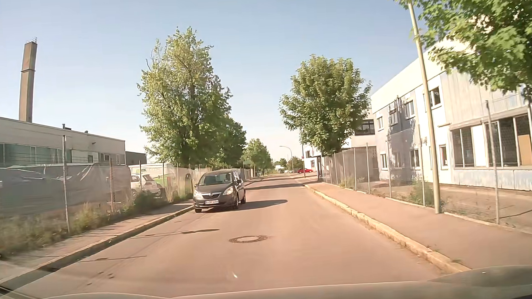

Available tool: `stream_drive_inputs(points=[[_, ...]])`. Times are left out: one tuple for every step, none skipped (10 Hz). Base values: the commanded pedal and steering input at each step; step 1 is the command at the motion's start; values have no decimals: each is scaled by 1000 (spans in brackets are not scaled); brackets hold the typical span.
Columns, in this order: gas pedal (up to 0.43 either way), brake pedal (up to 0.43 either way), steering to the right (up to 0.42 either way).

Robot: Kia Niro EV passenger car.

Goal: Follow the waypoints while adhering to traffic rules and regulations

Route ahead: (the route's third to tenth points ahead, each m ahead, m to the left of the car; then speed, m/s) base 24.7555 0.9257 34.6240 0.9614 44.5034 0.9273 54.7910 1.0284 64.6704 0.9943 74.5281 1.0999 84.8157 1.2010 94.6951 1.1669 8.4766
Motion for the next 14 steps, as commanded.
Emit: stream_drive_inputs(points=[[39, 0, 3], [39, 0, 3], [39, 0, 0], [47, 0, 0], [47, 0, 0], [47, 0, 1], [87, 0, 7], [138, 0, 14], [138, 0, 15], [138, 0, 20], [138, 0, 19], [138, 0, 18], [98, 0, 14], [79, 0, 9]])
